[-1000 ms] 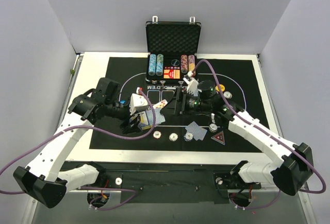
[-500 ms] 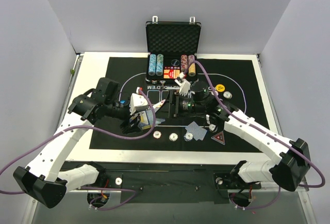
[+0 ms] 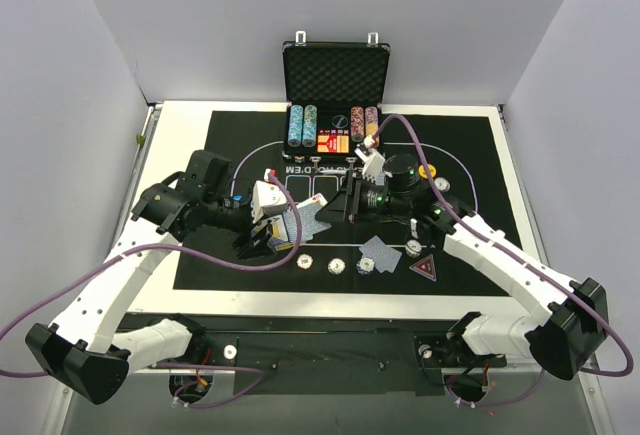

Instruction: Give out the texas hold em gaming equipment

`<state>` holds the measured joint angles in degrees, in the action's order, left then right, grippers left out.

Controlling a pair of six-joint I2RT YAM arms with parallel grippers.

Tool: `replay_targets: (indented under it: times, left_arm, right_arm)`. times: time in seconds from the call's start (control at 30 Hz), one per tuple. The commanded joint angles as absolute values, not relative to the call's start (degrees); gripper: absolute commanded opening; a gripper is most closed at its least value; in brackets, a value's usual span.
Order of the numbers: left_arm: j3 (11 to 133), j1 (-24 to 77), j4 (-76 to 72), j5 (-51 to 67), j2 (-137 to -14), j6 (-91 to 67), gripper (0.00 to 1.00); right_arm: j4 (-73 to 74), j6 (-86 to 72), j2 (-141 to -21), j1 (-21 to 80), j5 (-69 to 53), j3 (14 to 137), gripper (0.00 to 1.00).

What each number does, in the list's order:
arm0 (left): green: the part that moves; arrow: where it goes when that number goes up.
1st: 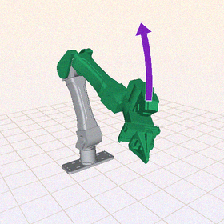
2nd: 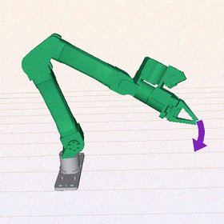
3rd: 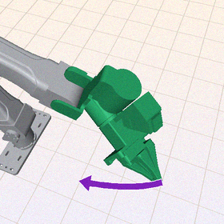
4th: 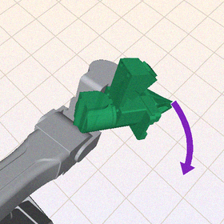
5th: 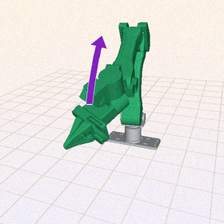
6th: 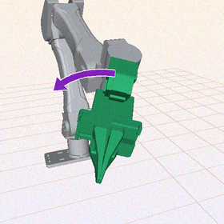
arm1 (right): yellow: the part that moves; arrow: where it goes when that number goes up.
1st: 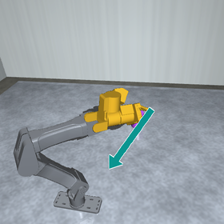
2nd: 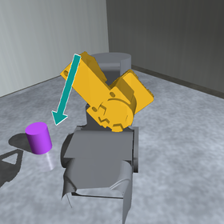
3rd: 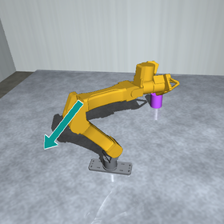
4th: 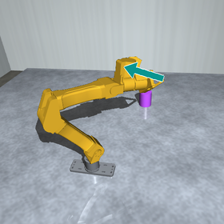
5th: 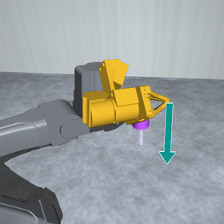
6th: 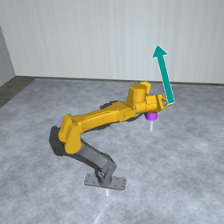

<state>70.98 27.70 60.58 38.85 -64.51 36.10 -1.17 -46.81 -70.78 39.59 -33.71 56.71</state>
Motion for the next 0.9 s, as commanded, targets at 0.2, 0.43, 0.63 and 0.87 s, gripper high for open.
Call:
replay_targets:
  times: [0.2, 0.43, 0.63, 0.87]
  left_arm:
    - [74.1, 27.6, 57.9, 40.6, -63.6, 35.5, 0.06]
    - [73.8, 27.5, 58.1, 40.5, -63.4, 35.4, 0.06]
    - [73.8, 27.5, 58.3, 40.6, -63.2, 35.5, 0.06]
    - [73.4, 27.5, 58.2, 41.0, -62.9, 35.4, 0.06]
  right_arm:
    - [-3.2, -48.4, -65.9, 36.9, -36.6, 55.6, 0.03]
    - [-2.1, -47.5, -62.9, 32.7, -37.3, 56.2, 0.00]
    - [19.2, -31.1, -61.5, 29.5, -23.2, 68.0, 0.00]
    - [25.5, -24.2, -70.3, 30.6, -8.1, 73.6, 0.00]
